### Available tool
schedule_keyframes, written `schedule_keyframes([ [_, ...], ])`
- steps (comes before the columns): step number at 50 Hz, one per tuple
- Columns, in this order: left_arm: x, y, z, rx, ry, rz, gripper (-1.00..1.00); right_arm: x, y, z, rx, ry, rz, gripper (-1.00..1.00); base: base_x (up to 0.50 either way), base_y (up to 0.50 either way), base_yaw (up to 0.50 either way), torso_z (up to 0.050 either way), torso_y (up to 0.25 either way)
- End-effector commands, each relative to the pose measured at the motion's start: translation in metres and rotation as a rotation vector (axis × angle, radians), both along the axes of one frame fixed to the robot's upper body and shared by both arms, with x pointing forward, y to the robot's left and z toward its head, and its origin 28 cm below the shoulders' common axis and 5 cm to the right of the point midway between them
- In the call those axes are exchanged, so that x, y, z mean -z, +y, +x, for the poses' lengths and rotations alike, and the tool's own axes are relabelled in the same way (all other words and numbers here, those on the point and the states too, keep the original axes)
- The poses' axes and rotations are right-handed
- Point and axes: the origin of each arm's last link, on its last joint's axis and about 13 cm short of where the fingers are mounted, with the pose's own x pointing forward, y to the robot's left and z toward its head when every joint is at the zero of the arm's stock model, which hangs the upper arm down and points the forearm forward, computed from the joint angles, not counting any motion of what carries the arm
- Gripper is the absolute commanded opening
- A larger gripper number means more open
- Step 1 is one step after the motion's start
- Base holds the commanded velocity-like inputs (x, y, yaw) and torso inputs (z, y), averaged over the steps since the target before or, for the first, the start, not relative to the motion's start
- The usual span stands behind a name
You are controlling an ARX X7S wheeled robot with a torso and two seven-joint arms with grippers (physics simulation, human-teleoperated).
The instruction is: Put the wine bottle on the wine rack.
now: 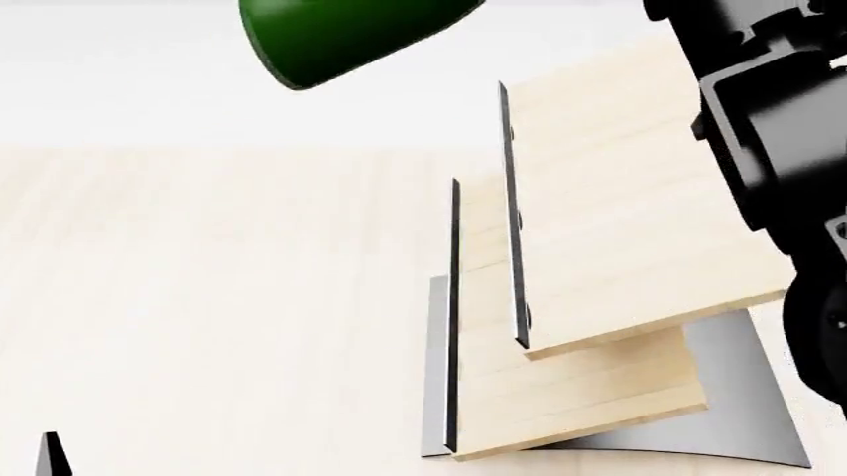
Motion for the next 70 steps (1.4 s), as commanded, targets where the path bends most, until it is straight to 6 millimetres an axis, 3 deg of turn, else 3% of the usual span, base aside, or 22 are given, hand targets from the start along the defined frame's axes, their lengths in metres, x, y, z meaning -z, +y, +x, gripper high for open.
schedule_keyframes([
  [1, 0.001, 0.000, 0.001, -0.002, 0.002, 0.001, 1.00, 0.001, -0.037, -0.004, 0.087, -0.009, 0.040, -1.00, 0.00, 0.00, 0.00, 0.000, 0.010],
  [17, 0.001, -0.001, 0.001, -0.004, 0.002, 0.006, 1.00, 0.014, -0.069, -0.011, 0.170, 0.010, 0.019, -1.00, 0.00, 0.00, 0.00, 0.000, 0.001],
  [46, 0.002, -0.001, 0.001, -0.001, 0.007, 0.010, 1.00, 0.041, -0.104, -0.016, 0.199, 0.094, 0.075, -1.00, 0.00, 0.00, 0.00, 0.000, 0.001],
  [70, 0.002, -0.002, 0.002, 0.000, 0.009, 0.011, 1.00, 0.052, -0.106, -0.007, 0.127, 0.159, 0.041, -1.00, 0.00, 0.00, 0.00, 0.000, 0.001],
])
